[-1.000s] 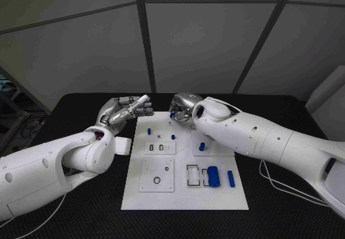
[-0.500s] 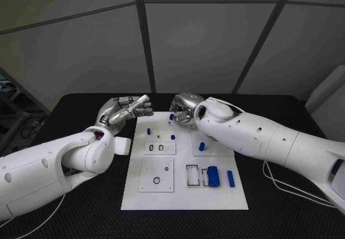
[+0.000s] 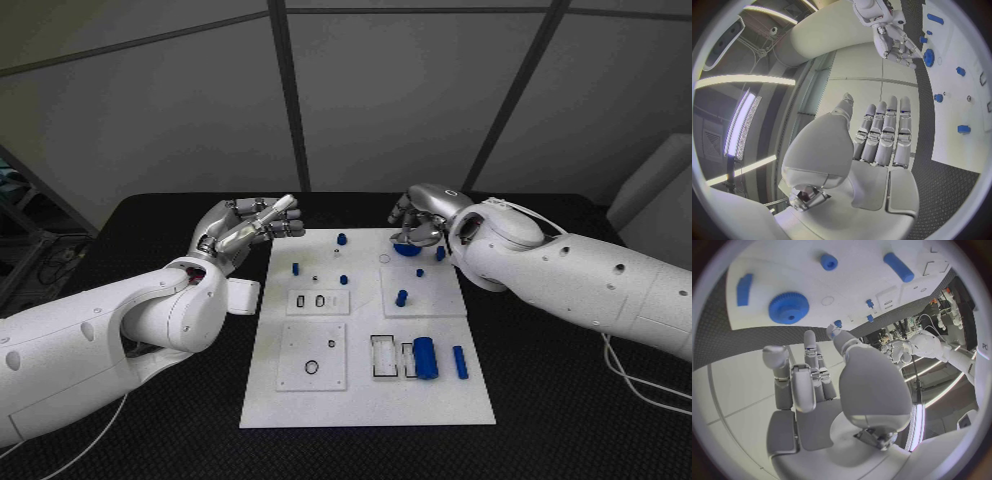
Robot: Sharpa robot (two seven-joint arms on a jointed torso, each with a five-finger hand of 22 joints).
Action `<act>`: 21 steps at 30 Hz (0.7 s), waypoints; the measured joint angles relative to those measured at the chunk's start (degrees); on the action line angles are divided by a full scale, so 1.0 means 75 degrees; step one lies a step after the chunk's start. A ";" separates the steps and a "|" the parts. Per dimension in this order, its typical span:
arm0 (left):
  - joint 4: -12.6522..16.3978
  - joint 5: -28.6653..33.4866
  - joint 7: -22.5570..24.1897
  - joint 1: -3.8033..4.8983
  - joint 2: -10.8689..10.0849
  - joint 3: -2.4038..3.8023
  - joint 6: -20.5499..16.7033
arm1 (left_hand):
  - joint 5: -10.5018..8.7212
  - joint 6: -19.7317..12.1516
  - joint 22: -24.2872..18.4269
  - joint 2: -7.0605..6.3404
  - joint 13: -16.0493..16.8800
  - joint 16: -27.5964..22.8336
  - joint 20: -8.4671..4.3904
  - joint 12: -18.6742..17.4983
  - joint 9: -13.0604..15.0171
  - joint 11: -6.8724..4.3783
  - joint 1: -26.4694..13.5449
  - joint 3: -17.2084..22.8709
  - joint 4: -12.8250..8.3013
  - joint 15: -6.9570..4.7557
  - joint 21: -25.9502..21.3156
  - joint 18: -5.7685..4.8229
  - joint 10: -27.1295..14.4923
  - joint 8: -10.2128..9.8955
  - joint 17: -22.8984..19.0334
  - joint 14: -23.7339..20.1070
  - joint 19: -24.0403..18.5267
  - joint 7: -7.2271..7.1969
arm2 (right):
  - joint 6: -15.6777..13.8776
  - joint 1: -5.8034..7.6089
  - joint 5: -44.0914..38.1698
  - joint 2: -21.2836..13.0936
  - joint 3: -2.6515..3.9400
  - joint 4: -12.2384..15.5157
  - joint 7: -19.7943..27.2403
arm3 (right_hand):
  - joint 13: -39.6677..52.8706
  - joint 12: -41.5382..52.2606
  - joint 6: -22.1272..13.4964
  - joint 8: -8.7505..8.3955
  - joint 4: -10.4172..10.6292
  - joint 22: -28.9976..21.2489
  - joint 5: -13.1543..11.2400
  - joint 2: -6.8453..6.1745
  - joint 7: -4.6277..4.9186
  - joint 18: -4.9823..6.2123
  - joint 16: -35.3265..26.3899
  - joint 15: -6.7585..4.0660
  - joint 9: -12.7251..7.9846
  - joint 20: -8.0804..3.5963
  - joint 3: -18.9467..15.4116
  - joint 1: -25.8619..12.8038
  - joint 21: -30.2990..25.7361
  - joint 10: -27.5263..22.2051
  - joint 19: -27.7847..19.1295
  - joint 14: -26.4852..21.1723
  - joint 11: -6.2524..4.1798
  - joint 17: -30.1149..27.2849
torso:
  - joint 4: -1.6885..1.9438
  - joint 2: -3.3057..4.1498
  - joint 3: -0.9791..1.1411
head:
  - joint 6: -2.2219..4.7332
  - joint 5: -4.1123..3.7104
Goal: Assemble the parts on the task board
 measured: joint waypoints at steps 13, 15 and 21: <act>-0.0049 -0.0004 -0.0009 0.0000 0.0018 -0.0001 0.0026 | 0.0000 0.0000 -0.0006 0.0000 0.0000 0.0000 0.0000 0.0000 0.0000 0.0000 0.0000 0.0000 0.0001 0.0000 0.0000 0.0000 0.0000 0.0000 0.0000 0.0000 0.0000 0.0000 | 0.0591 0.0000 0.1045 -0.0397 0.0001 -0.0047 -0.0322 | 0.7608 0.7443 -0.0670 0.0634 0.1317 0.1099 0.0422 0.0315 0.0126 -0.0190 0.0736 0.0051 0.0068 0.0052 -0.2061 0.1060 0.0616 -0.0299 0.0551 -0.0010 0.0072 0.0421 | -0.0031 -0.0004 0.0016 | 0.0038 -0.0102; -0.0056 -0.0004 -0.0009 0.0000 0.0021 -0.0001 0.0027 | 0.0000 0.0000 -0.0006 0.0000 0.0000 0.0000 0.0000 0.0000 0.0000 0.0000 0.0000 0.0000 0.0001 0.0000 0.0000 0.0000 0.0000 0.0000 0.0000 0.0000 0.0000 0.0000 | 0.0646 0.0000 0.1052 -0.0346 0.0001 -0.0107 -0.0351 | 0.7703 0.7529 -0.0732 0.0694 0.1405 0.1153 0.0422 0.0333 0.0136 -0.0188 0.0774 0.0051 0.0068 0.0076 -0.2065 0.1136 0.0667 -0.0314 0.0576 -0.0010 0.0088 0.0421 | -0.0028 -0.0001 0.0016 | 0.0026 -0.0102; -0.0070 -0.0004 -0.0011 0.0000 0.0034 -0.0001 0.0034 | 0.0000 0.0000 -0.0005 0.0000 0.0000 0.0000 0.0000 0.0000 0.0000 0.0000 0.0000 0.0000 0.0001 0.0000 0.0000 -0.0001 0.0000 -0.0031 0.0001 0.0000 0.0000 0.0000 | 0.0809 -0.0001 0.1052 -0.0138 0.0001 -0.0342 -0.0428 | 0.7906 0.7691 -0.0732 0.0738 0.1466 0.1286 0.0439 0.0355 0.0136 -0.0186 0.0805 0.0052 0.0067 0.0076 -0.2067 0.1196 0.0740 -0.0268 0.0629 -0.0009 0.0157 0.0420 | -0.0028 0.0006 0.0012 | -0.0013 -0.0100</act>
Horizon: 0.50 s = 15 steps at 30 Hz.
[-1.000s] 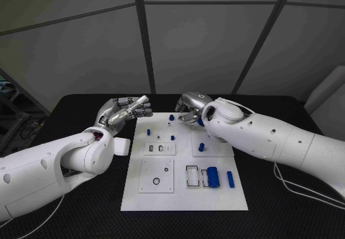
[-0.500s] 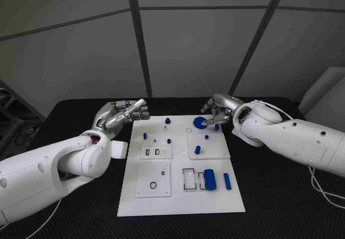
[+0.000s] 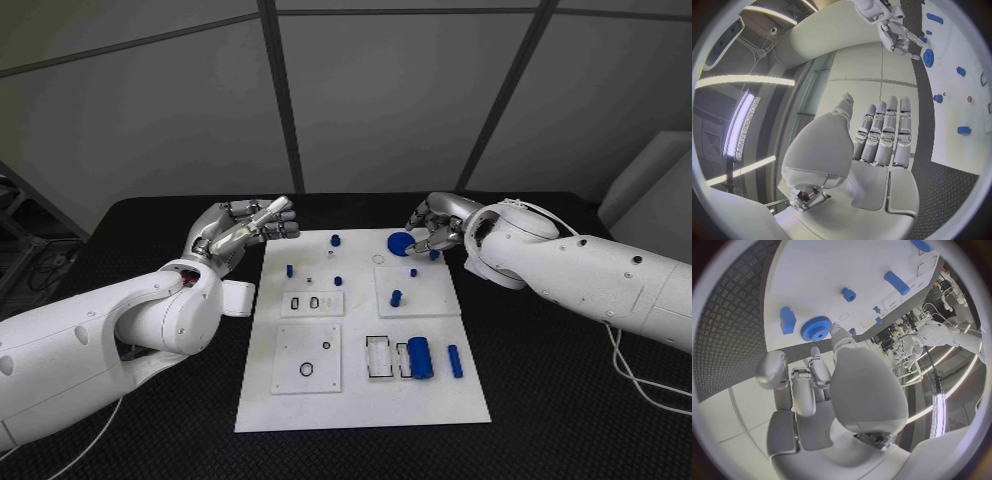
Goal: Assemble the parts on the task board
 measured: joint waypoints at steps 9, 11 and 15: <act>-0.0014 -0.0003 -0.0004 -0.0001 0.0010 0.0000 0.0010 | 0.0000 0.0000 0.0000 0.0000 0.0000 0.0000 0.0000 0.0000 0.0000 0.0000 0.0000 0.0000 0.0000 0.0000 0.0000 0.0001 0.0000 0.0000 0.0000 0.0000 0.0000 0.0000 | 0.0133 0.0000 0.0060 0.0246 0.0001 -0.0319 -0.0084 | 0.0241 0.0192 -0.0027 0.0089 0.0093 0.0140 0.0108 0.0030 0.0026 -0.0115 0.0065 0.0026 -0.0001 0.0019 0.0052 0.0030 0.0082 0.0095 0.0072 0.0026 -0.0019 -0.0001 | 0.0004 0.0003 -0.0003 | -0.0044 0.0018; -0.0017 -0.0003 -0.0004 -0.0001 0.0010 0.0000 0.0011 | 0.0000 0.0000 0.0000 0.0000 0.0000 0.0000 0.0000 0.0000 0.0000 0.0000 0.0000 0.0000 0.0000 0.0000 0.0000 0.0001 0.0000 0.0000 0.0000 0.0000 0.0000 0.0000 | 0.0154 0.0000 0.0078 0.0273 0.0002 -0.0352 -0.0100 | 0.0312 0.0250 -0.0026 0.0130 0.0114 0.0168 0.0108 0.0030 0.0026 -0.0115 0.0065 0.0026 -0.0001 0.0030 0.0031 0.0030 0.0082 0.0136 0.0083 0.0026 0.0022 -0.0001 | 0.0004 0.0003 -0.0003 | -0.0045 0.0026; -0.0020 -0.0003 -0.0006 -0.0001 0.0010 0.0000 0.0012 | 0.0000 0.0000 0.0001 0.0000 0.0000 0.0000 0.0000 0.0000 0.0000 0.0000 0.0000 0.0000 0.0001 0.0000 0.0000 0.0000 0.0000 0.0000 0.0000 0.0000 0.0000 0.0000 | 0.0192 0.0000 0.0130 0.0319 0.0004 -0.0398 -0.0130 | 0.0370 0.0289 -0.0027 0.0134 0.0135 0.0187 0.0108 0.0061 0.0026 -0.0115 0.0064 0.0026 -0.0001 0.0030 0.0051 0.0060 0.0112 0.0163 0.0083 0.0026 -0.0005 -0.0002 | 0.0004 0.0002 -0.0002 | -0.0053 0.0039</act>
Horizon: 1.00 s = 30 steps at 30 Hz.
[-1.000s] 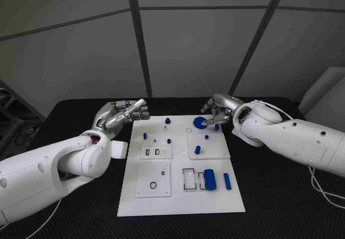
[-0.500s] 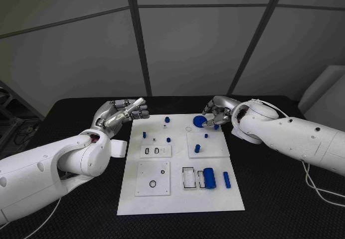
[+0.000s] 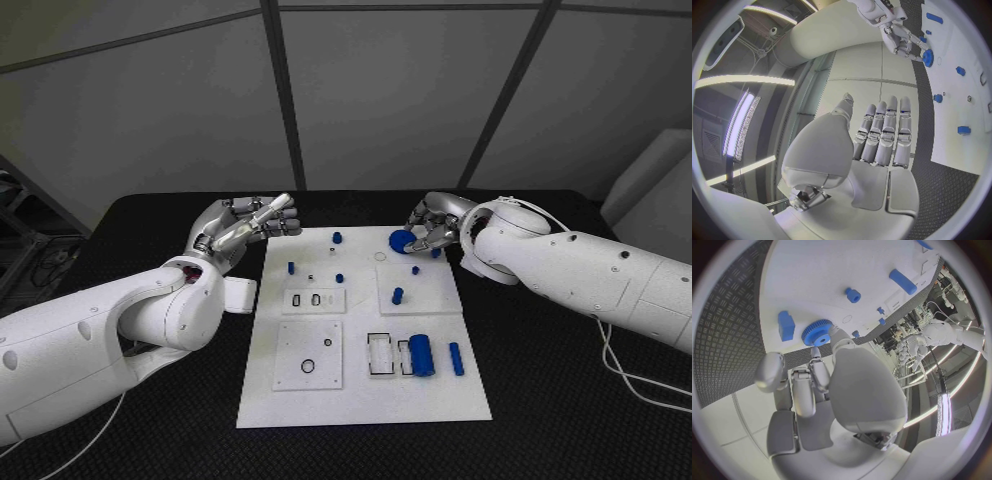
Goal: Assemble the parts on the task board
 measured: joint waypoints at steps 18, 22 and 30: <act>-0.0015 -0.0020 -0.0021 0.0000 0.0013 0.0000 0.0020 | 0.0000 0.0000 0.0001 0.0000 0.0000 0.0000 0.0000 0.0000 0.0000 0.0000 0.0000 0.0020 -0.0020 0.0000 0.0000 0.0001 0.0000 0.0001 0.0000 0.0000 0.0000 0.0000 | 0.0097 0.0010 0.0086 0.0268 0.0006 -0.0301 -0.0112 | 0.0131 0.0094 0.0000 0.0041 0.0022 0.0071 0.0035 0.0110 0.0000 0.0001 0.0029 0.0028 -0.0001 0.0000 0.0022 0.0029 0.0035 0.0055 -0.0001 -0.0028 0.0000 -0.0001 | -0.0008 -0.0001 0.0007 | -0.0040 0.0000; -0.0021 -0.0024 -0.0027 0.0000 0.0015 0.0000 0.0026 | 0.0000 0.0000 0.0001 0.0000 0.0000 0.0000 0.0000 0.0000 0.0000 0.0000 0.0000 0.0020 -0.0020 0.0000 0.0000 0.0000 0.0000 0.0001 0.0000 0.0000 0.0000 0.0000 | 0.0105 0.0014 0.0058 0.0319 0.0009 -0.0341 -0.0117 | 0.0169 0.0123 0.0000 0.0068 0.0022 0.0080 0.0035 0.0111 0.0000 0.0001 0.0029 0.0028 -0.0003 0.0000 0.0022 0.0029 0.0035 0.0075 -0.0001 -0.0028 0.0021 -0.0002 | -0.0008 -0.0001 0.0009 | -0.0048 0.0008; -0.0012 -0.0031 -0.0043 0.0000 0.0006 0.0000 0.0036 | 0.0000 0.0000 0.0002 0.0000 0.0000 0.0000 0.0000 0.0000 0.0000 0.0000 0.0000 0.0021 -0.0020 0.0000 0.0000 0.0000 0.0000 0.0001 0.0000 0.0000 0.0000 0.0000 | 0.0117 0.0018 -0.0086 0.0372 0.0011 -0.0338 -0.0139 | 0.0335 0.0343 0.0225 0.0266 0.0001 0.0161 0.0047 0.0228 -0.0066 0.0002 0.0057 0.0028 0.0029 -0.0001 0.0043 0.0055 0.0098 0.0213 0.0054 -0.0028 -0.0033 -0.0002 | -0.0009 0.0001 0.0012 | -0.0058 0.0008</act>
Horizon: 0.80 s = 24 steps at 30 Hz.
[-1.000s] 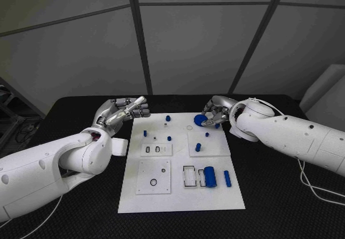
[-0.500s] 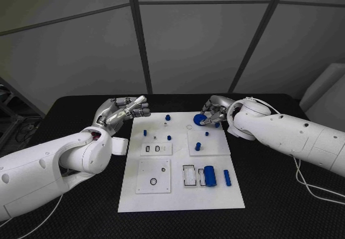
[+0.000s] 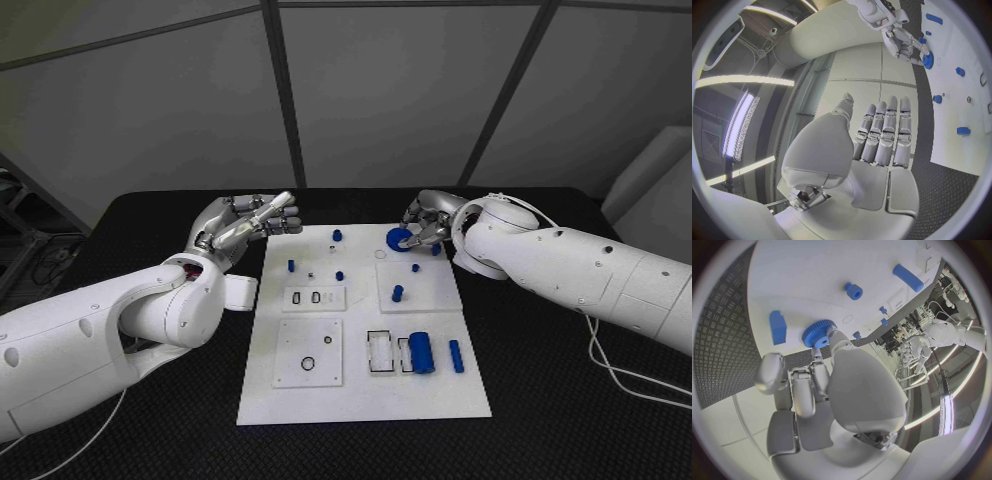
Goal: Assemble the parts on the task board
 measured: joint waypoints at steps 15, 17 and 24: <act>0.0005 -0.0008 -0.0034 0.0000 -0.0012 0.0000 0.0018 | 0.0000 0.0000 -0.0006 0.0033 0.0000 0.0000 0.0000 0.0000 0.0000 0.0000 -0.0033 0.0000 0.0000 0.0000 0.0000 0.0000 0.0000 0.0001 0.0000 0.0000 0.0000 0.0000 | -0.0571 -0.0022 -0.0713 -0.0021 -0.0011 0.0282 0.0081 | -0.0001 0.0390 0.0682 0.0303 -0.0528 0.0283 -0.0016 0.0312 -0.0097 0.0000 0.0030 -0.0250 -0.0088 -0.0221 0.0700 0.0450 0.0174 0.0442 0.0163 0.0000 -0.0349 -0.0001 | -0.0011 0.0000 0.0005 | 0.0004 0.0015; 0.0005 -0.0008 -0.0038 0.0000 -0.0012 0.0000 0.0020 | 0.0000 0.0000 -0.0006 0.0033 0.0000 0.0000 0.0000 0.0000 0.0000 0.0000 -0.0033 0.0000 0.0000 0.0000 0.0000 0.0000 0.0000 0.0002 0.0000 0.0000 0.0000 0.0000 | -0.0734 -0.0023 -0.0781 -0.0021 -0.0011 0.0376 0.0113 | -0.0001 0.0390 0.0682 0.0303 -0.0536 0.0303 0.0034 0.0294 -0.0096 0.0000 0.0030 -0.0250 -0.0088 -0.0238 0.0708 0.0468 0.0175 0.0442 0.0179 0.0000 -0.0349 -0.0001 | -0.0011 0.0000 0.0006 | 0.0008 0.0015; 0.0004 -0.0010 -0.0050 0.0000 -0.0010 0.0001 0.0025 | 0.0000 0.0000 -0.0005 0.0032 0.0000 0.0000 0.0000 0.0000 0.0000 0.0000 -0.0032 0.0000 0.0000 0.0000 0.0000 0.0000 0.0000 0.0004 0.0000 0.0000 0.0000 0.0000 | -0.1245 -0.0022 -0.1027 0.0080 -0.0010 0.0804 0.0222 | -0.0001 0.0390 0.0683 0.0303 -0.0581 0.0334 0.0048 0.0294 -0.0096 0.0000 0.0061 -0.0250 -0.0088 -0.0247 0.0753 0.0463 0.0204 0.0442 0.0189 0.0000 -0.0349 -0.0001 | -0.0004 0.0000 0.0006 | 0.0024 0.0034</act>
